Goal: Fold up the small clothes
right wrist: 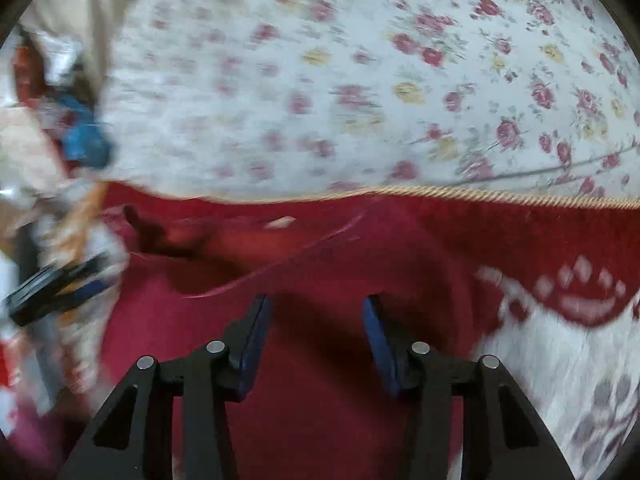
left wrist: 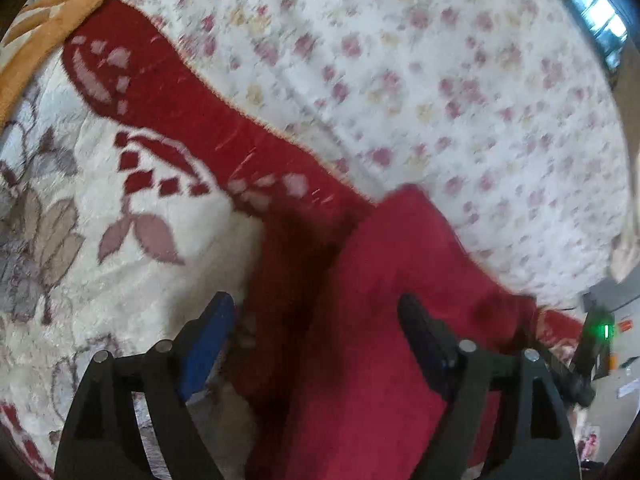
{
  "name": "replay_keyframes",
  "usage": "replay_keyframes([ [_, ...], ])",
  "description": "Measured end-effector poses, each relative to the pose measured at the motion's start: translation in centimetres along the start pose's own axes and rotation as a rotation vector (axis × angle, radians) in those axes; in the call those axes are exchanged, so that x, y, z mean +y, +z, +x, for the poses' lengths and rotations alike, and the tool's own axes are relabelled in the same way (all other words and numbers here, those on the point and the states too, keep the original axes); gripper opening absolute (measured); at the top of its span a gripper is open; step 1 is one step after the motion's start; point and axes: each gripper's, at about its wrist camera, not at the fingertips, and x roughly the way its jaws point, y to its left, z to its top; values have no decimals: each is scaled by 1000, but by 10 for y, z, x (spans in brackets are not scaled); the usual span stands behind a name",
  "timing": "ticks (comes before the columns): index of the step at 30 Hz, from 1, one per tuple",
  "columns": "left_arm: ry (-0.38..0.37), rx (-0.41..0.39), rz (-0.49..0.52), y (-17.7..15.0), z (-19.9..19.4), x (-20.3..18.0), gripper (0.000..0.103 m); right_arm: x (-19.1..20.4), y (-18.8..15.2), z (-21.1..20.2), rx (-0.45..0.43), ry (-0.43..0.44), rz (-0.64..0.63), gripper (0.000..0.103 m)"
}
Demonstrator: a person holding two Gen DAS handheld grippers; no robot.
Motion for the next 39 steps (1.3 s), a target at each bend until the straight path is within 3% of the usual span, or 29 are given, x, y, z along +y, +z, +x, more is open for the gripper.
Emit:
replay_keyframes([
  [2, 67, 27, 13, -5, 7, 4, 82, -13, 8, 22, 58, -35, 72, 51],
  [5, 82, 65, 8, -9, 10, 13, 82, -3, 13, 2, 10, -53, 77, 52],
  [8, 63, 71, 23, -15, -1, 18, 82, 43, 12, -28, -45, 1, -44, 65],
  [12, 35, 56, 98, -29, -22, 11, 82, 128, 17, -24, -5, 177, -199, 66],
  [14, 23, 62, 130, -36, -26, 8, 82, 174, 19, -6, 17, 207, -278, 66],
  [16, 37, 85, 153, -45, -22, 9, 82, 209, 24, 22, 49, 197, -336, 52],
  [19, 53, 141, 184, -57, -11, 12, 82, 247, 10, 79, 176, 187, -350, 44],
  [21, 67, 131, 220, -61, -10, 11, 82, 252, 6, 106, 219, 170, -322, 44],
  [24, 51, 135, 223, -62, -15, 13, 82, 245, 11, 95, 195, 235, -235, 46],
  [26, 26, 137, 191, -61, -19, 19, 82, 239, 14, 86, 206, 283, -172, 54],
  [28, 7, 139, 169, -59, -22, 22, 82, 244, 15, 81, 205, 267, -185, 71],
  [31, 14, 135, 159, -59, -24, 24, 82, 264, 7, 98, 250, 242, -235, 72],
  [32, 17, 136, 159, -60, -24, 25, 82, 270, 3, 104, 256, 207, -260, 70],
  [33, 23, 137, 160, -60, -24, 25, 82, 278, 0, 108, 231, 146, -299, 59],
  [34, 28, 135, 160, -61, -26, 26, 82, 283, 0, 105, 198, 97, -328, 36],
  [36, 25, 128, 154, -61, -31, 30, 82, 283, 4, 92, 176, 184, -303, 5],
  [39, 19, 117, 138, -60, -37, 34, 82, 283, 8, 83, 126, 192, -293, 5],
])
